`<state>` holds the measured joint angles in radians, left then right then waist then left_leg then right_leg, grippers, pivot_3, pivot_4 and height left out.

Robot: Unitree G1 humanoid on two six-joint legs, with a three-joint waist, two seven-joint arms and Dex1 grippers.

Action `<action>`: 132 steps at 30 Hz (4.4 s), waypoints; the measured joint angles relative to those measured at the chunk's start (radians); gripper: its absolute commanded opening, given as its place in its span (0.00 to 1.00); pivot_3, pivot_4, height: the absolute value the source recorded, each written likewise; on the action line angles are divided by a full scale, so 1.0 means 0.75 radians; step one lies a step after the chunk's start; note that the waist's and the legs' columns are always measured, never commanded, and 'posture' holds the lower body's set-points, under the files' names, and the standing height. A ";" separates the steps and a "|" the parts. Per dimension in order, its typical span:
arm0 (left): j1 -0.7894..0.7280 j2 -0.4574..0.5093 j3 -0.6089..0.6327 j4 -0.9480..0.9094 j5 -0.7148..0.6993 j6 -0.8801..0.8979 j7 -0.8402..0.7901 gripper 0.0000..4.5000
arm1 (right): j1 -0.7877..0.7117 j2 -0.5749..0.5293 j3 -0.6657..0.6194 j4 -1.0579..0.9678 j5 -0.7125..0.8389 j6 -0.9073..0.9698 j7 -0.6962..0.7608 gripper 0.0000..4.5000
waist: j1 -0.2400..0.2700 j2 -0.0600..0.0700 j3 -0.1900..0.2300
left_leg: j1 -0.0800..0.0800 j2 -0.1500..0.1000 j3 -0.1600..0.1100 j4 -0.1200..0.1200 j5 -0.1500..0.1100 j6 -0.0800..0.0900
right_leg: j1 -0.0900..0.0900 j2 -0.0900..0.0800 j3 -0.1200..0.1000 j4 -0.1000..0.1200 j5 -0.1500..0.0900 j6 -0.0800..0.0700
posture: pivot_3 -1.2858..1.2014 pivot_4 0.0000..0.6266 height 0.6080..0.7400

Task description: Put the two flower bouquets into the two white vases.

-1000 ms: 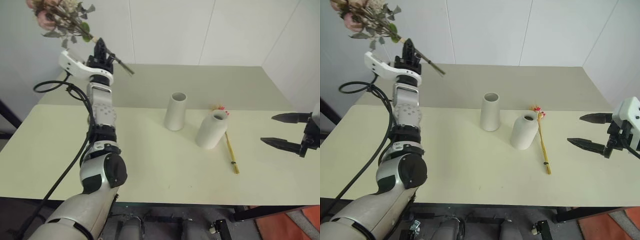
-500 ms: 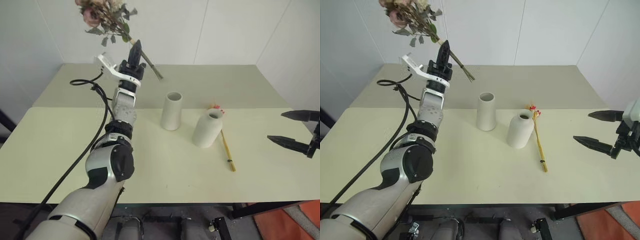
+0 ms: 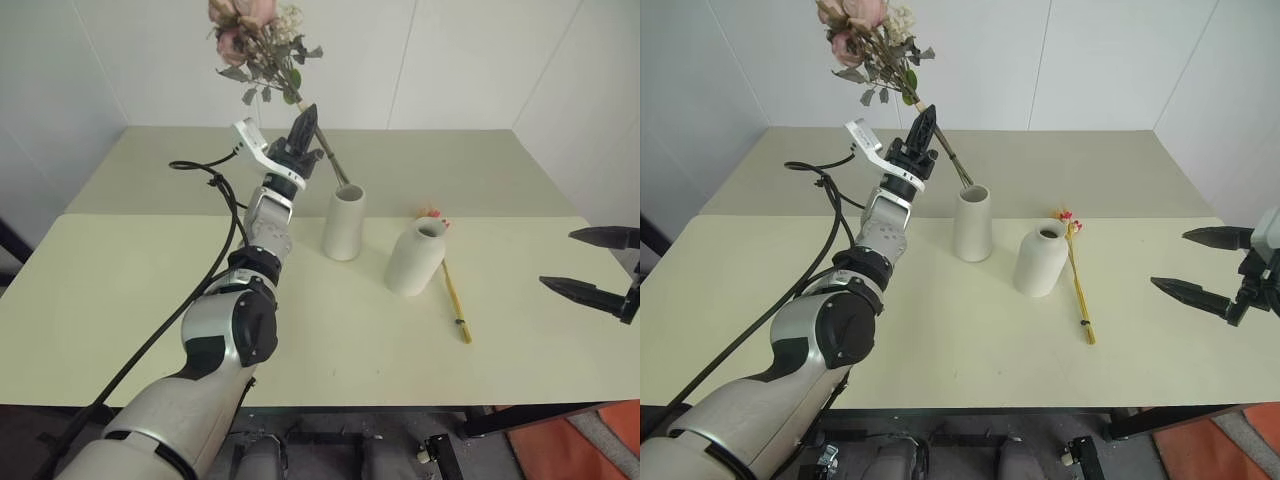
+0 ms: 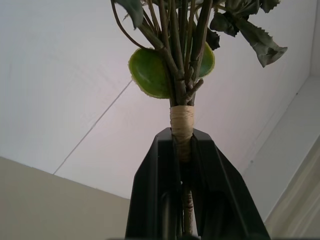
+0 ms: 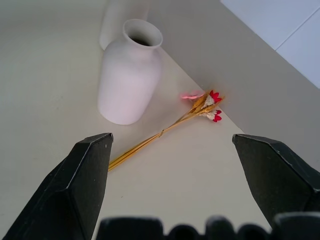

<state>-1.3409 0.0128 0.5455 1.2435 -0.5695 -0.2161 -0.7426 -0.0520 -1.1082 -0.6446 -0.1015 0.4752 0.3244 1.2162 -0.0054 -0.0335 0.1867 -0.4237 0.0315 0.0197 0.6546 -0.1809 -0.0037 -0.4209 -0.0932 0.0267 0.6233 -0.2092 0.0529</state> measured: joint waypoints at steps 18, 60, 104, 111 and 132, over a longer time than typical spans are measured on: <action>0.020 -0.024 -0.241 0.069 0.343 -0.173 -0.033 0.01 | 0.022 0.000 -0.006 -0.017 0.014 0.011 -0.006 1.00 | 0.001 0.000 0.000 | 0.000 0.000 0.000 0.000 0.000 0.000 | 0.000 0.000 0.000 0.000 0.000 0.000 | 0.52 0.24 1.00; 0.760 0.856 -0.597 -1.274 0.288 0.336 -0.778 1.00 | -0.696 0.035 0.720 0.391 -0.244 0.368 -0.238 1.00 | -0.055 0.002 -0.001 | 0.007 0.003 0.005 -0.001 0.000 0.000 | -0.001 0.003 0.008 0.006 0.004 -0.008 | 0.52 0.24 1.00; 1.186 1.252 -0.453 -1.816 0.066 0.643 -0.837 1.00 | -1.471 0.607 1.252 1.546 -0.785 0.431 -0.238 0.01 | -0.053 0.003 -0.001 | 0.000 0.004 0.007 -0.002 0.000 0.001 | -0.009 0.003 0.008 0.006 0.007 -0.012 | 0.52 0.24 1.00; 1.178 1.257 -0.420 -1.815 0.025 0.654 -0.816 1.00 | -1.465 0.584 1.053 1.587 -0.744 0.326 -0.520 0.01 | -0.051 0.003 -0.001 | -0.001 0.004 0.007 -0.003 0.000 0.001 | -0.010 0.003 0.008 0.006 0.007 -0.013 | 0.52 0.24 1.00; 1.185 1.295 -0.279 -1.775 -0.113 0.722 -0.800 1.00 | -0.957 0.858 0.196 -0.001 0.437 0.153 -0.905 0.01 | -0.054 0.003 -0.001 | 0.007 0.008 0.010 -0.008 0.000 0.001 | -0.006 0.006 0.011 0.006 0.005 -0.011 | 0.52 0.24 1.00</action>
<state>-0.4522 0.9843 0.3363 -0.0875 -0.6540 0.3257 -1.3428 -0.7700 -0.4649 -0.4977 -0.1022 0.8028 0.4389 0.5374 -0.0458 -0.0314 0.1860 -0.4181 0.0374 0.0272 0.6487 -0.1809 -0.0029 -0.4253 -0.0889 0.0351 0.6277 -0.2051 0.0443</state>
